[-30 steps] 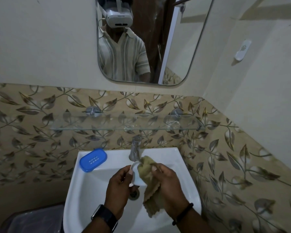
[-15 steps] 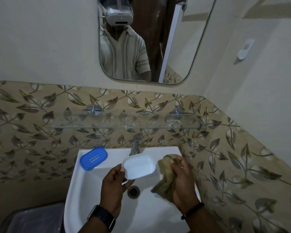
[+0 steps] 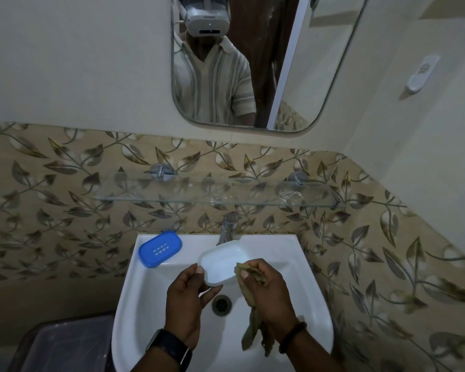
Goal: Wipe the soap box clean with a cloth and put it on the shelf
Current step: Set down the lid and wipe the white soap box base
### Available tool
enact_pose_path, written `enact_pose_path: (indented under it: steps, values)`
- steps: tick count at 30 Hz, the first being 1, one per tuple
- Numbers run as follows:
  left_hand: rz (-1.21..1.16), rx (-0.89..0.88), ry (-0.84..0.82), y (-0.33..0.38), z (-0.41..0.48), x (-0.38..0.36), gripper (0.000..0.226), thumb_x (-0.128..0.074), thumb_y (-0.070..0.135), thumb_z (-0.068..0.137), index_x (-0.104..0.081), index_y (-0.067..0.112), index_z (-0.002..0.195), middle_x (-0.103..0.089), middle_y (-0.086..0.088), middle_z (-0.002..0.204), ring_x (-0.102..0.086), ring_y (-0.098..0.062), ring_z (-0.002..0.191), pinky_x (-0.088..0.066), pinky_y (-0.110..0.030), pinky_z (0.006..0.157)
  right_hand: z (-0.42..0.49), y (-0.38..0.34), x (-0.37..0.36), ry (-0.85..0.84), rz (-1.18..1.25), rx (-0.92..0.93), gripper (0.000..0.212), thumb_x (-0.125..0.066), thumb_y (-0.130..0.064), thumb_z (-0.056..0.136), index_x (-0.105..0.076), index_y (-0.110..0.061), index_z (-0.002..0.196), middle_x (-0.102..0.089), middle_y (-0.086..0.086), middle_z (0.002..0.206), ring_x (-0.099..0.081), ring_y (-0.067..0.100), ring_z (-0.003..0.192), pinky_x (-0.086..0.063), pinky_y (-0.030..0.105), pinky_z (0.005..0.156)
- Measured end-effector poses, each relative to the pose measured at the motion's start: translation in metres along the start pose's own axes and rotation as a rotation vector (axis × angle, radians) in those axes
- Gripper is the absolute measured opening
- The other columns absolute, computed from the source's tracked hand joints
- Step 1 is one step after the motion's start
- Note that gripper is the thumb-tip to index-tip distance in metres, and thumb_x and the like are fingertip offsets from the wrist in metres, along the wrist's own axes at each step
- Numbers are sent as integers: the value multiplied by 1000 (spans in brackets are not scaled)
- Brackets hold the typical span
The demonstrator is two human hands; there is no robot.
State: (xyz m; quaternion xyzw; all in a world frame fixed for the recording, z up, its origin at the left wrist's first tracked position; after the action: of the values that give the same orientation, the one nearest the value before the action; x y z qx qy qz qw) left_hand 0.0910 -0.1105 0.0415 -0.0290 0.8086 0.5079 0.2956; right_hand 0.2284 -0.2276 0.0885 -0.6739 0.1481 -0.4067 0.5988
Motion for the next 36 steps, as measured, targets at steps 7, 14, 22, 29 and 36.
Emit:
enact_pose_path:
  steps: [7,14,22,29,36]
  values:
    - [-72,-11,33,0,9,4,18,-58,13,100,-74,6,102,-76,-16,105,-68,-29,91,-64,-43,78,33,18,39,271,135,-39,13,-64,-16,97,-69,-29,98,-72,-20,91,-66,-3,89,-49,6,69]
    - [22,10,1,-13,9,1,17,-62,16,97,-78,11,101,-76,-19,100,-69,-30,88,-60,-52,86,105,42,77,190,424,-247,38,-65,8,90,-65,-14,120,-70,7,114,-68,24,104,-56,38,92]
    - [74,60,22,-22,8,-1,14,-66,19,94,-78,19,102,-79,-10,100,-74,-32,91,-62,-50,81,179,63,104,239,386,-212,26,-59,3,96,-70,-14,113,-71,14,118,-67,29,103,-55,34,87]
    - [103,76,76,-21,13,3,12,-69,17,92,-78,19,99,-81,-5,96,-77,-33,88,-63,-45,71,179,111,109,136,-221,-91,45,-47,7,98,-60,-11,137,-55,11,144,-51,32,132,-38,39,114]
    - [128,53,42,-21,15,-4,15,-67,19,93,-81,23,94,-80,-8,99,-77,-28,86,-63,-43,72,171,161,71,-329,-931,2,62,-49,-44,102,-28,-21,156,-15,3,168,-7,22,155,-7,45,123]
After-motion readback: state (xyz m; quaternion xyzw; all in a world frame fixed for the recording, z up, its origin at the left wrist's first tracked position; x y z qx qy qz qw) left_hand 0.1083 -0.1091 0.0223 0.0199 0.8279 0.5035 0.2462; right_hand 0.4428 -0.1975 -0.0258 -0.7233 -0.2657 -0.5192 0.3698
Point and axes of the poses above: each hand's wrist, its own z-axis towards the middle knuckle, its own x-axis out of the back of the hand, y = z × x, the point moved 4 cm from there along z, towards the middle knuckle
